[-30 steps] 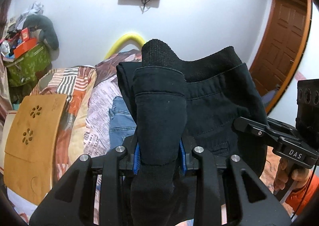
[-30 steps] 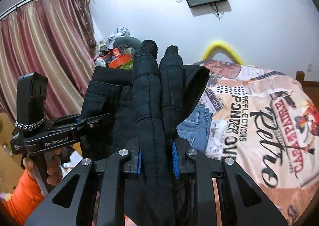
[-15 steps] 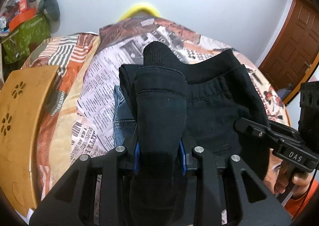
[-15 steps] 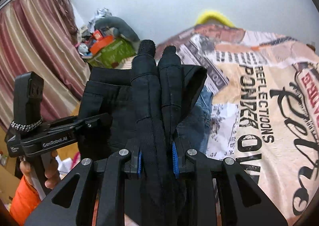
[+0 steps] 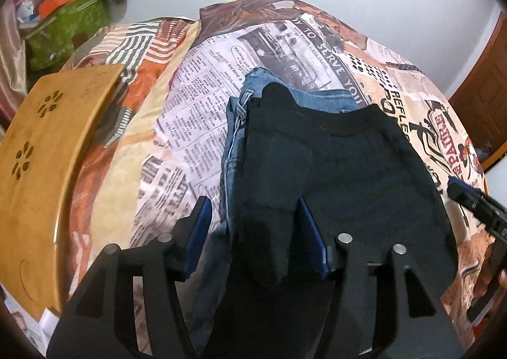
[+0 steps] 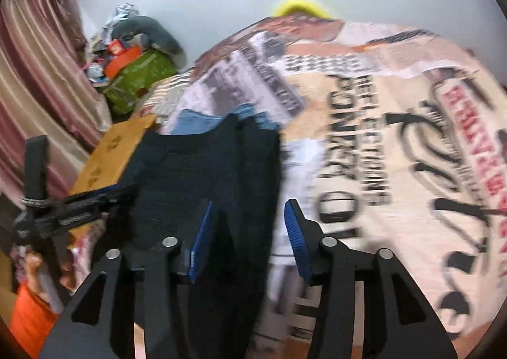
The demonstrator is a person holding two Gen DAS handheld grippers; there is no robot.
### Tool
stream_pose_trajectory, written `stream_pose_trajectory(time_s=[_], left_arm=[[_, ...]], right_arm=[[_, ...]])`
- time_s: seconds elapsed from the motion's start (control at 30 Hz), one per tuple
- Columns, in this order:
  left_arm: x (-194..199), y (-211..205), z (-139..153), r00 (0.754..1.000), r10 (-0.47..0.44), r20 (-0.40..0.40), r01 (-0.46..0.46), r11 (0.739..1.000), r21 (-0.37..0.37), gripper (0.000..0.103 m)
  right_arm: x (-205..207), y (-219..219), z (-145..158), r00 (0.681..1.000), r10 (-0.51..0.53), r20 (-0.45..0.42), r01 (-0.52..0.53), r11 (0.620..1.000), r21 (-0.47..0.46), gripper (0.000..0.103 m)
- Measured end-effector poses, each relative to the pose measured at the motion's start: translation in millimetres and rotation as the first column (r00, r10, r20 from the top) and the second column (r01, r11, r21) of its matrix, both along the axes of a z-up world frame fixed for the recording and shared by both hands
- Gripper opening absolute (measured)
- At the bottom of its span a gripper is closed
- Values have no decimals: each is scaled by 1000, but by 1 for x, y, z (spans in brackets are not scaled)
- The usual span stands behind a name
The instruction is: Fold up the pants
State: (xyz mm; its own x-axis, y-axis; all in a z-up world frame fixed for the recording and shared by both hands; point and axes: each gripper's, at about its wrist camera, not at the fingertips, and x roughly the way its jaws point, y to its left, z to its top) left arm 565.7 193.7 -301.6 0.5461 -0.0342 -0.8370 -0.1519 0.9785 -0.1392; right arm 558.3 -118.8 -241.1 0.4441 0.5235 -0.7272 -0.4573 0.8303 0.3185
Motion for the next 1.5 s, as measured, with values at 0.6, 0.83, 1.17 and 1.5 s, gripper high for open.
stream_pose_trajectory(time_s=[0.6,0.83,1.17,1.5], left_arm=[[-196,-88,236,888,-109,446,1,972,235,56],[-307,-134,296,774,-146,616,-44,958,282,56],[-408,-159,320,670,-119,733,-102,963,249,66],[-441,-161,305,677,-70,733,-136,967,217,101]], right_arm=[[-157,-36,188,911,36,411,-92,989,118,43],[-258,-56,254,802,18,596,-152,973,175,43],[-347,-82,272,705,-70,706,-144,960,239,43],[-366,-84,261,700,-98,707,-69,977,204,85]])
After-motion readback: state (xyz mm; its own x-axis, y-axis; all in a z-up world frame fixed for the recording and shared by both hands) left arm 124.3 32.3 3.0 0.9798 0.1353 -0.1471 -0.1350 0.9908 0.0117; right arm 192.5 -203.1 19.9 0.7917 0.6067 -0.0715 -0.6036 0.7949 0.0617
